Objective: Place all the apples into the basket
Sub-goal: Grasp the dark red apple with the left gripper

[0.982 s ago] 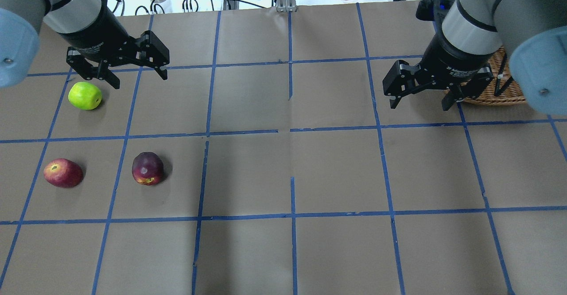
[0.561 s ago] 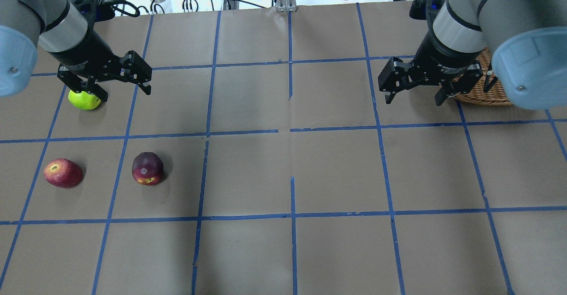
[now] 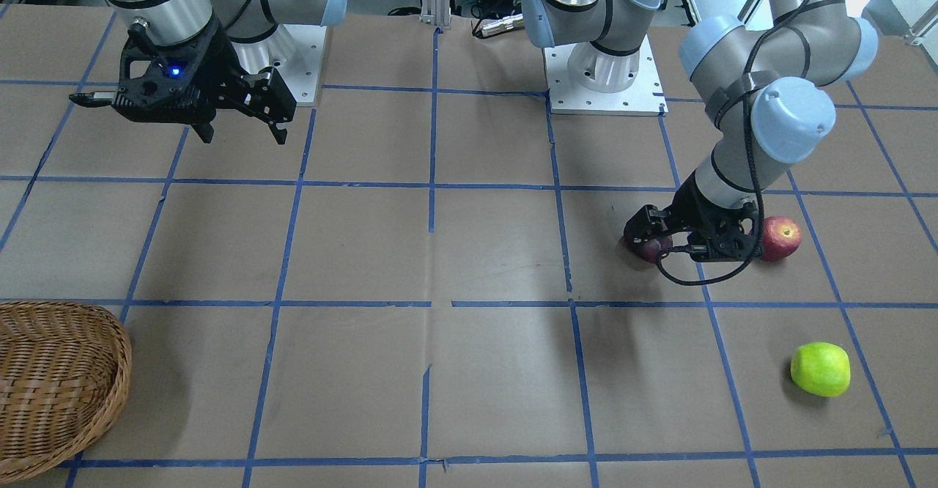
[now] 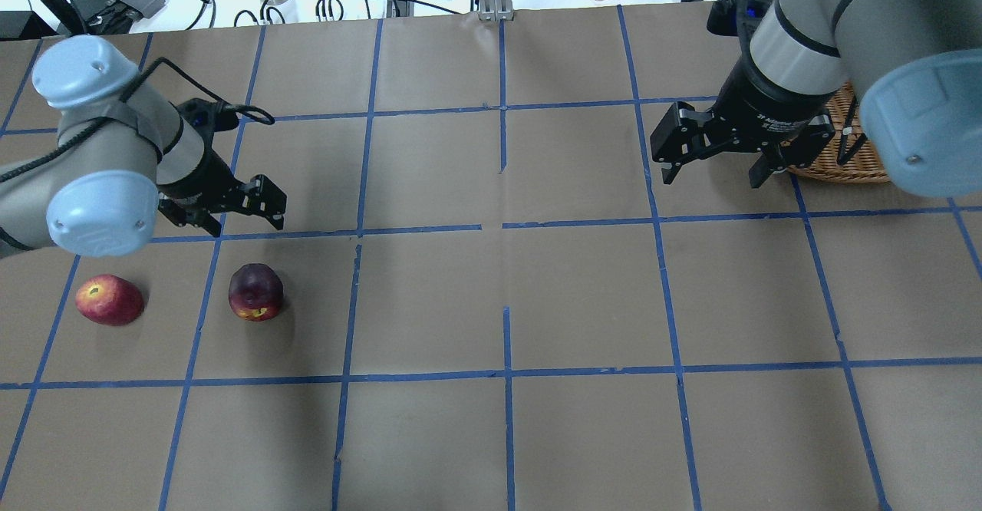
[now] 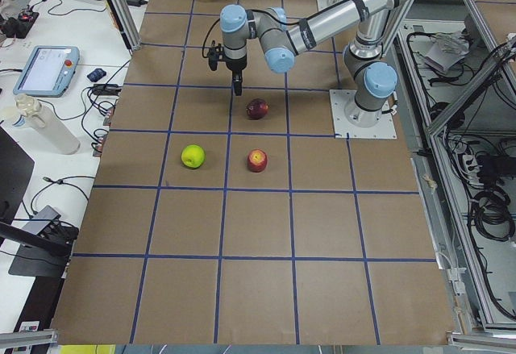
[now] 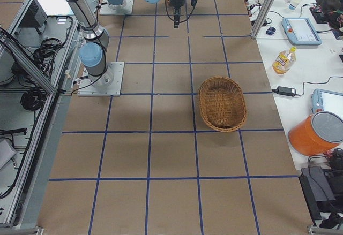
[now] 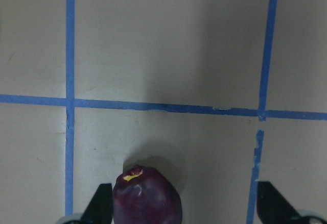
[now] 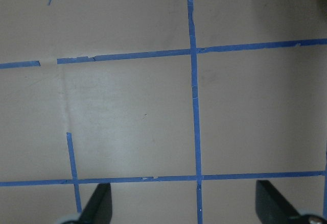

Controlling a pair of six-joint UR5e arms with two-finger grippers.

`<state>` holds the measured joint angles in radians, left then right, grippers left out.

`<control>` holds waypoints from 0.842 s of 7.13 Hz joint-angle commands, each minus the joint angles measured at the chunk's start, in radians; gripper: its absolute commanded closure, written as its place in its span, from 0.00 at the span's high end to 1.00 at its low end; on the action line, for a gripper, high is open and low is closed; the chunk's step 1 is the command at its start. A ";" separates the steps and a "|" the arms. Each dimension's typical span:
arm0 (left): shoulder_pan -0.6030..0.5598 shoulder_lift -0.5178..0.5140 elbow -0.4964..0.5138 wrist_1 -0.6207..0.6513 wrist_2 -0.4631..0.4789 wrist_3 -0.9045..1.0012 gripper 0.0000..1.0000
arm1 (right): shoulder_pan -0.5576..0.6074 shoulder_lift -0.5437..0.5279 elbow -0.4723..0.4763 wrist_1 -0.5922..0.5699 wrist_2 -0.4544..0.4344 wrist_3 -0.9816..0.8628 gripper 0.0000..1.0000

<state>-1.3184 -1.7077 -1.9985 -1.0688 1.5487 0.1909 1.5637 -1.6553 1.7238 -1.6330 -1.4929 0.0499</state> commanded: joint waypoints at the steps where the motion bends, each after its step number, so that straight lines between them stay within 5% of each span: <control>1: 0.016 -0.001 -0.095 0.070 0.028 0.001 1.00 | 0.001 0.000 0.002 0.004 0.005 -0.010 1.00; 6: 0.091 -0.041 -0.138 0.116 0.014 -0.059 1.00 | -0.001 -0.003 -0.004 0.002 0.003 -0.013 1.00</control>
<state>-1.2312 -1.7386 -2.1236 -0.9850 1.5691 0.1348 1.5639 -1.6549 1.7193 -1.6333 -1.4948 0.0367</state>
